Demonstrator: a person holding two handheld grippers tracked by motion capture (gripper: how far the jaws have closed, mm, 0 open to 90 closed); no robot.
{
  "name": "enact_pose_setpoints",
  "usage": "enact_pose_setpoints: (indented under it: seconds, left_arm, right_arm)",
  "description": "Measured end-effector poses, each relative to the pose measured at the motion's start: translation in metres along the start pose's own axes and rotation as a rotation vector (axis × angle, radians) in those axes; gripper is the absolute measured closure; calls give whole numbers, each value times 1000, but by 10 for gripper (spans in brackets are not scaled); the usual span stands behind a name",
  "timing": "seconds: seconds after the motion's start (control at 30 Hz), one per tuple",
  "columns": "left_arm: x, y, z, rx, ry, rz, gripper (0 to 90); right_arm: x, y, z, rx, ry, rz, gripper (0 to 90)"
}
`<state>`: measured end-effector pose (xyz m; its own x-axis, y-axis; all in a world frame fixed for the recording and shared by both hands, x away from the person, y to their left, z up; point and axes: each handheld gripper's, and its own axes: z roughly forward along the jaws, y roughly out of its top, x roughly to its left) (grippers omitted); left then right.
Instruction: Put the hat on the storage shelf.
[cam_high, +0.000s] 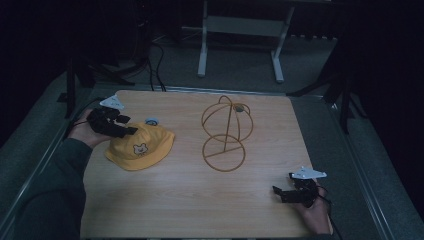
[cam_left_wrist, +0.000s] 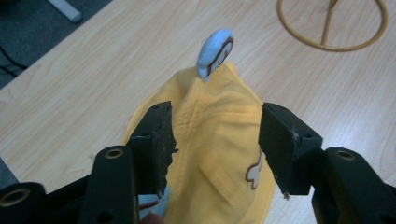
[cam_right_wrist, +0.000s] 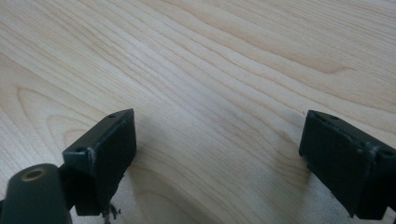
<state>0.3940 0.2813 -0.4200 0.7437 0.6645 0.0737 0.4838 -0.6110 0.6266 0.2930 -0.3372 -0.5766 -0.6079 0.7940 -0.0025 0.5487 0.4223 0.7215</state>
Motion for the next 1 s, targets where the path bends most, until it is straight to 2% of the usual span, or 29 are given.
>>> enact_pose_setpoints:
  seconds: [0.3,0.4,0.47,0.5,0.57,0.63,0.73,0.77,0.83,0.87,0.9,1.0]
  left_arm:
    - [9,5,18,59,7,-26,437]
    - [14,4,26,77,-23,-58,447]
    - [17,4,36,131,-23,-68,456]
    - [17,4,36,131,-23,-68,461]
    - [18,4,42,177,-25,-59,489]
    - [18,4,44,191,-20,-57,507]
    - [17,6,47,212,-7,-47,556]
    - [15,7,48,226,3,-36,614]
    - [15,8,49,230,7,-31,642]
    - [13,9,49,248,14,-13,642]
    - [13,9,49,250,12,-15,723]
    - [12,9,49,254,10,-8,814]
  right_arm:
    - [0,0,0,0,0,0,109]
    - [0,0,0,0,0,0,109]
    - [0,0,0,0,0,0,109]
    - [0,0,0,0,0,0,109]
    - [0,0,0,0,0,0,109]
    - [0,0,0,0,0,0,109]
    - [0,0,0,0,0,0,109]
    - [0,0,0,0,0,0,109]
    - [0,0,0,0,0,0,109]
    - [0,0,0,0,0,0,109]
    - [0,0,0,1,0,1,109]
    - [0,0,0,0,0,0,109]
